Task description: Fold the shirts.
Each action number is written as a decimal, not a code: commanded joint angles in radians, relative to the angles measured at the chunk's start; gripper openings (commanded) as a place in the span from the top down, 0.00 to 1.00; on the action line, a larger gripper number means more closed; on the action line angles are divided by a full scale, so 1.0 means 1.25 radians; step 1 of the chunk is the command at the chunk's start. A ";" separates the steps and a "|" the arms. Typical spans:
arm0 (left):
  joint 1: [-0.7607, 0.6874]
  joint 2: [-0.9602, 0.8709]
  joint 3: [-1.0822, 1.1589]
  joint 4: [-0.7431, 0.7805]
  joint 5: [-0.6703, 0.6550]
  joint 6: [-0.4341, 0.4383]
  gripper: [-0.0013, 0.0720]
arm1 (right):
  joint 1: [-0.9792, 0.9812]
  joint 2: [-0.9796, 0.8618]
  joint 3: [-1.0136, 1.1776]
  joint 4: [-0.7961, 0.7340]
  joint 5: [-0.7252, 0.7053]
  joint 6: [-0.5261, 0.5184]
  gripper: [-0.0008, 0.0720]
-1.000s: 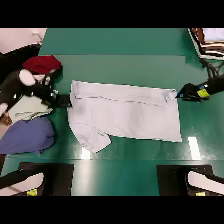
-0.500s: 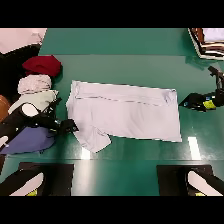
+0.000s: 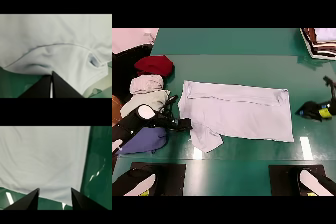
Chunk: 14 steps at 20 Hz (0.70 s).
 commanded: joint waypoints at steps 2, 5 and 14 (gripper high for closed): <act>-0.004 0.045 0.043 -0.002 -0.023 0.001 0.96 | -0.163 0.016 -0.195 -0.065 0.022 -0.004 0.17; -0.004 0.045 0.043 -0.002 -0.024 0.001 0.96 | -0.204 -0.020 -0.278 0.002 -0.016 -0.027 0.24; -0.004 0.052 0.062 0.087 -0.111 -0.009 0.96 | -0.034 -0.052 -0.292 0.051 -0.092 -0.031 0.95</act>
